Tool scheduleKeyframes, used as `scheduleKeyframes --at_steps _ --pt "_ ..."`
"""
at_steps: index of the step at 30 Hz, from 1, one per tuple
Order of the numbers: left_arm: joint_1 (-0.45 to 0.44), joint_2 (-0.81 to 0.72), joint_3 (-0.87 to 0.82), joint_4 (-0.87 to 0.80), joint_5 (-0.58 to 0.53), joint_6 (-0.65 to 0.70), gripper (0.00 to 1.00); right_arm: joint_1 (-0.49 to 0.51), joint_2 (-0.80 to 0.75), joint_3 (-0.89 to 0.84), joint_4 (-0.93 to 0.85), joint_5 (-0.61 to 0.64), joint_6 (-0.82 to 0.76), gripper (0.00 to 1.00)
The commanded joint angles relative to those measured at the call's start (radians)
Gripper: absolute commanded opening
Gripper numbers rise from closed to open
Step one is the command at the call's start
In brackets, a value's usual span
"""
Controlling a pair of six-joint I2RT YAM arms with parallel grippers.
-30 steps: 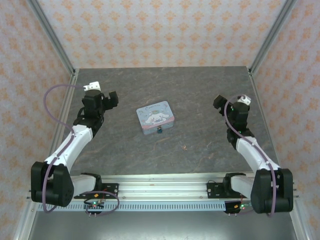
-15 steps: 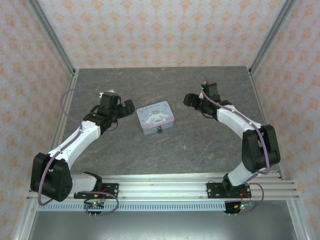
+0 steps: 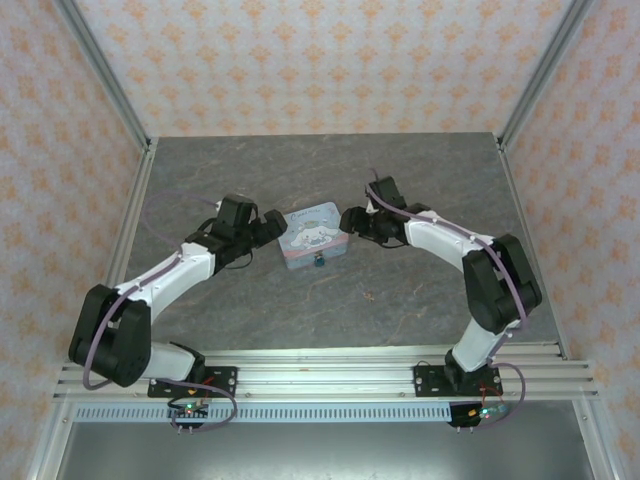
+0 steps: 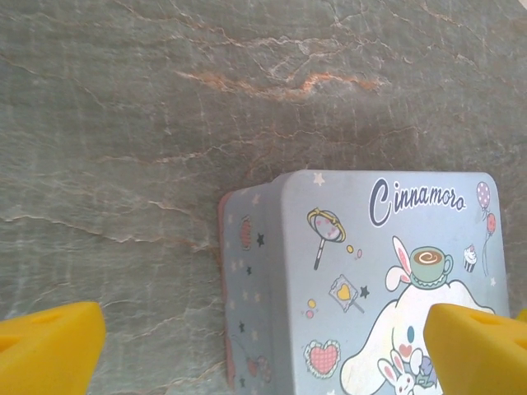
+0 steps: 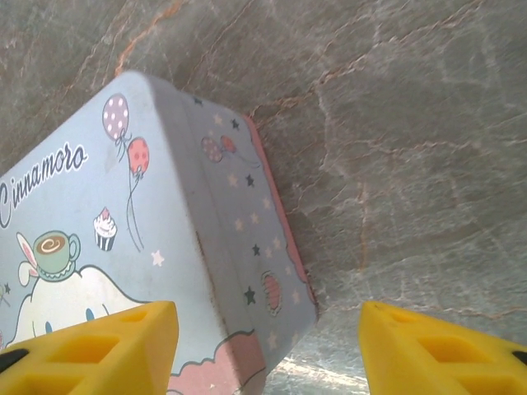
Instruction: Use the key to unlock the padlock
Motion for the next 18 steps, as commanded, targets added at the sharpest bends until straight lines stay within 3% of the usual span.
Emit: scheduleKeyframes --at_steps 1,18 --pt "-0.012 0.047 0.014 0.075 0.045 -0.048 1.0 0.017 0.027 0.026 -0.017 0.007 0.028 0.59" --pt "-0.029 0.278 0.161 0.211 0.118 -0.097 1.0 0.056 0.079 0.068 0.028 -0.019 0.069 0.47"
